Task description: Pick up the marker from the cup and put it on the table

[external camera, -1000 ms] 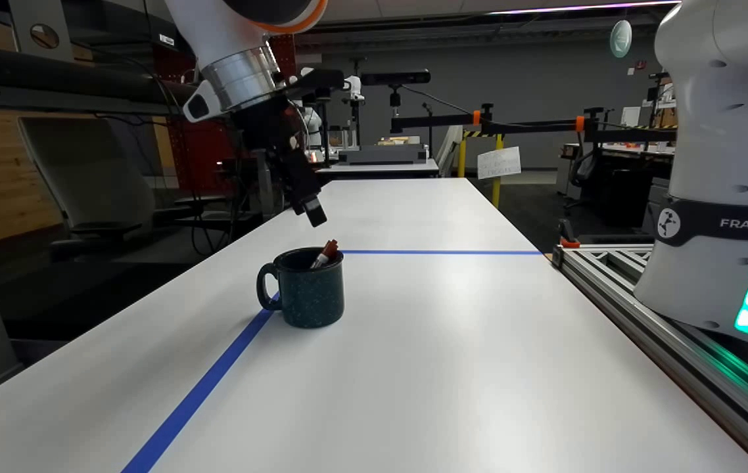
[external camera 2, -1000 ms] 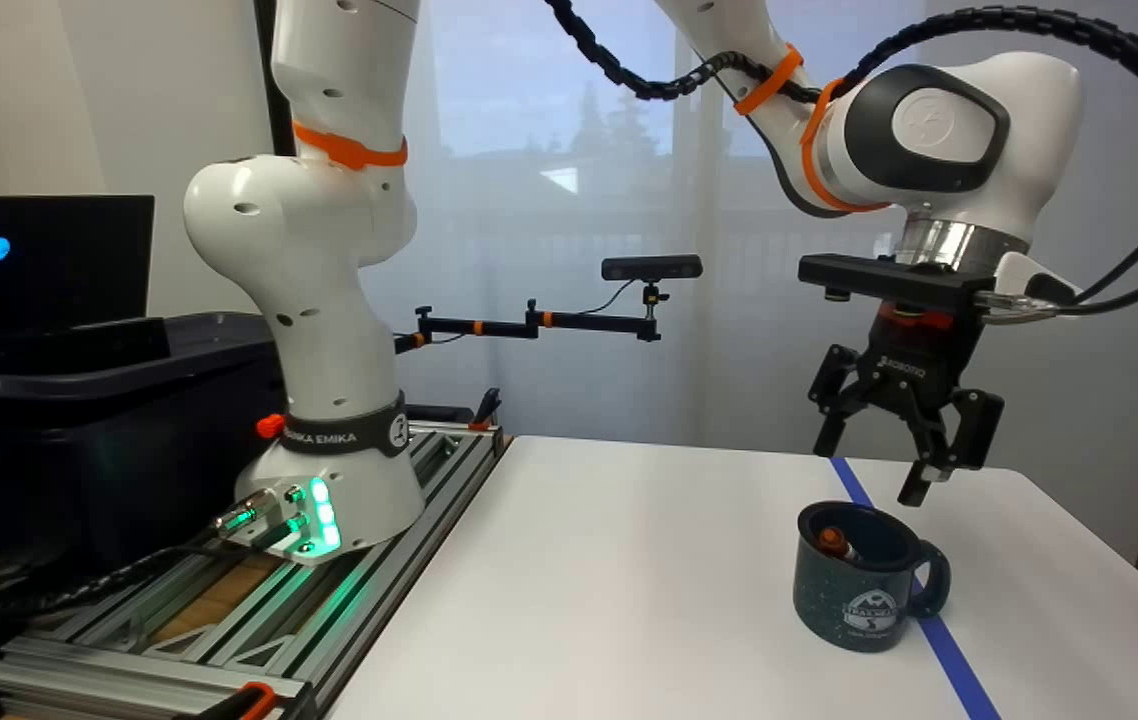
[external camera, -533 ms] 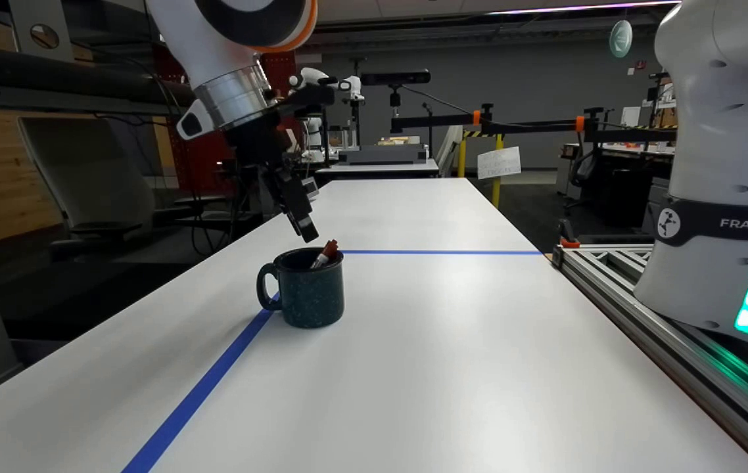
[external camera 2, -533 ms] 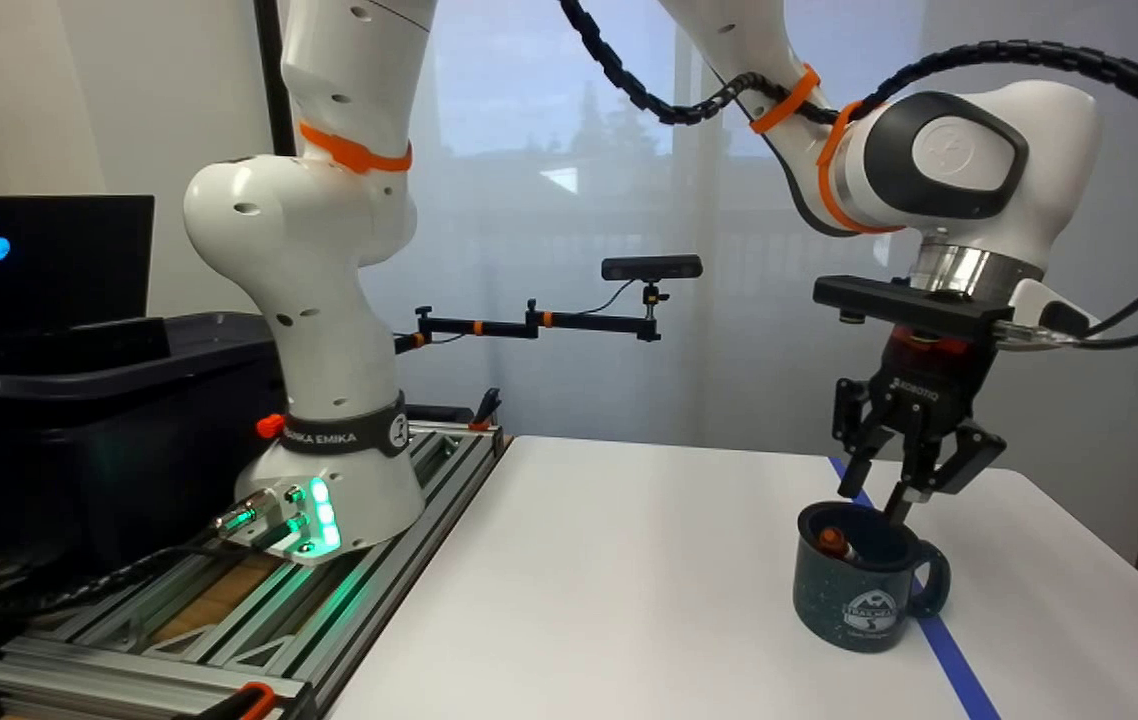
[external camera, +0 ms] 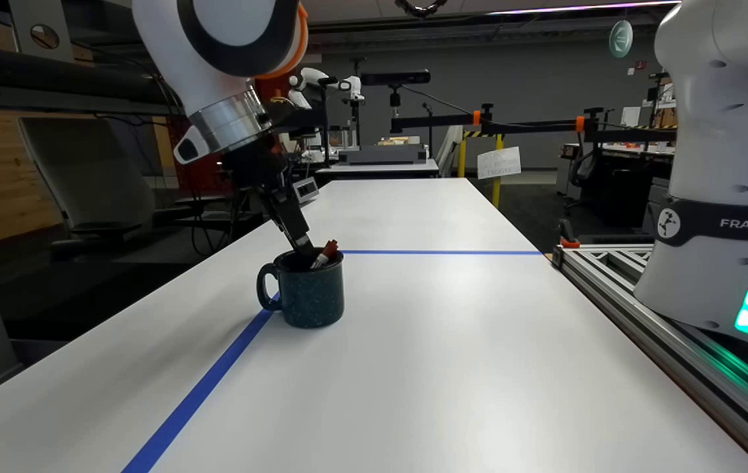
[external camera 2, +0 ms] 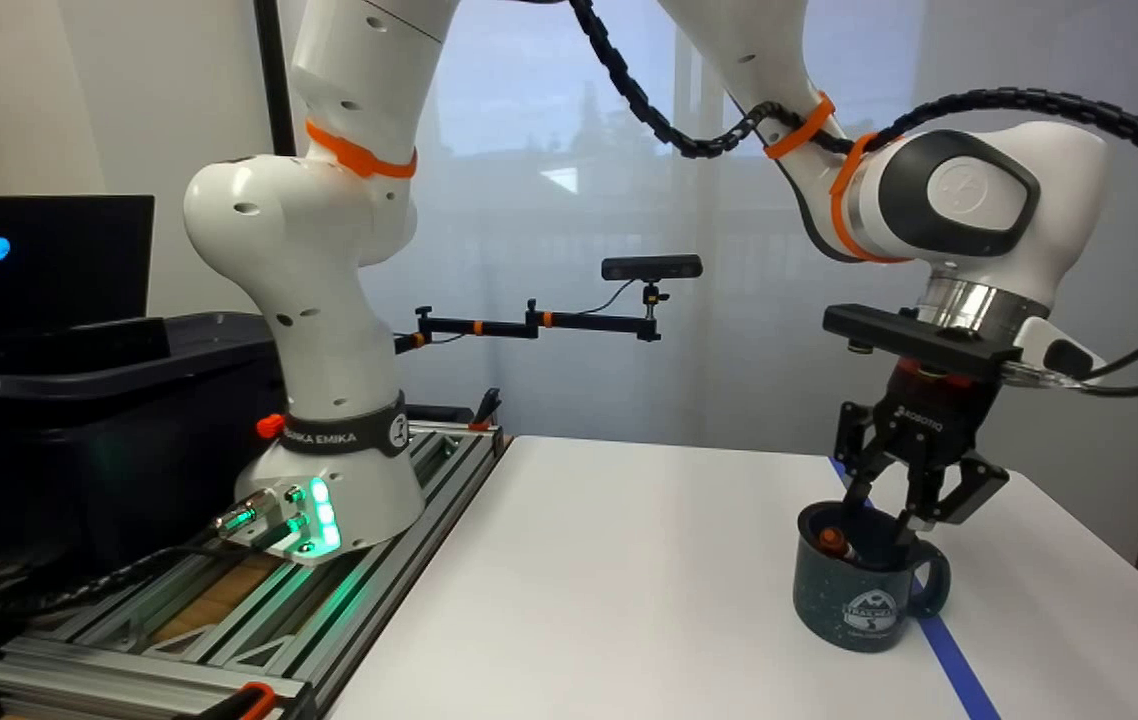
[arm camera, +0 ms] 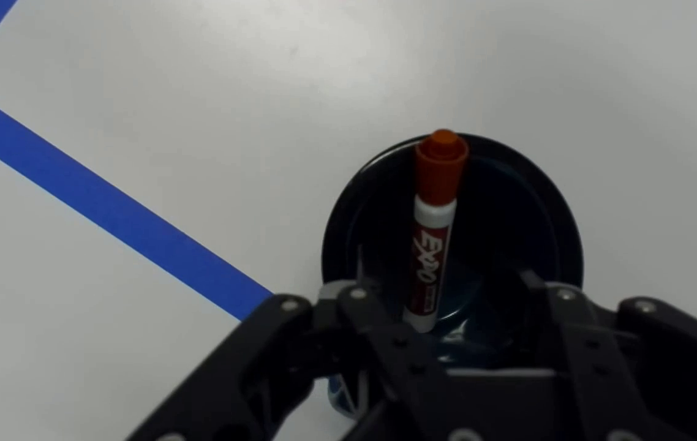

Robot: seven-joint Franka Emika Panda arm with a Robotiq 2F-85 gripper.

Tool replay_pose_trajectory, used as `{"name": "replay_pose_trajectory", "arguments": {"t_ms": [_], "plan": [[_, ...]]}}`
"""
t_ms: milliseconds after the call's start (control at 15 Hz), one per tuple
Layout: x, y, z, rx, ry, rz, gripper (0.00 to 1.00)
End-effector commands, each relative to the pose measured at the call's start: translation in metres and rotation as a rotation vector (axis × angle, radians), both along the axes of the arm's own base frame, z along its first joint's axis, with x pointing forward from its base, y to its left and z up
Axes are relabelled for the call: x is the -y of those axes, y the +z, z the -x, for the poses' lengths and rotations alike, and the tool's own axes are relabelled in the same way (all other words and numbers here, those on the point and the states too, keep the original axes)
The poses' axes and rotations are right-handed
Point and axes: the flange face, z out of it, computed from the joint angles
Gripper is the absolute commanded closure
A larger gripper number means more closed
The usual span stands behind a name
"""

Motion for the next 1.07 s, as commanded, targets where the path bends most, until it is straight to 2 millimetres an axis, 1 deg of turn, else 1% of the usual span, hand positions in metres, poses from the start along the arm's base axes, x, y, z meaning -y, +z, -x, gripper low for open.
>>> {"name": "replay_pose_trajectory", "arguments": {"t_ms": [0,133,200,267,400,600,667,733,800,867,933,1000], "plan": [[-0.004,-0.006,-0.007,-0.028,0.012,0.001,0.54],[-0.005,-0.009,-0.008,-0.033,0.013,0.0,0.56],[-0.006,-0.011,-0.008,-0.037,0.014,-0.002,0.63],[-0.007,-0.014,-0.008,-0.042,0.014,-0.002,0.6],[-0.007,-0.019,-0.006,-0.054,0.013,-0.004,0.61],[-0.005,-0.026,-0.003,-0.071,0.007,-0.001,0.57],[-0.004,-0.027,-0.002,-0.075,0.005,0.003,0.58],[-0.004,-0.029,-0.002,-0.079,0.005,0.005,0.55],[-0.003,-0.03,-0.002,-0.08,0.004,0.011,0.64],[-0.002,-0.031,-0.002,-0.077,0.002,0.016,0.8],[-0.002,-0.03,-0.001,-0.077,0.003,0.017,0.81],[-0.002,-0.029,0.0,-0.077,0.006,0.02,0.87]]}}
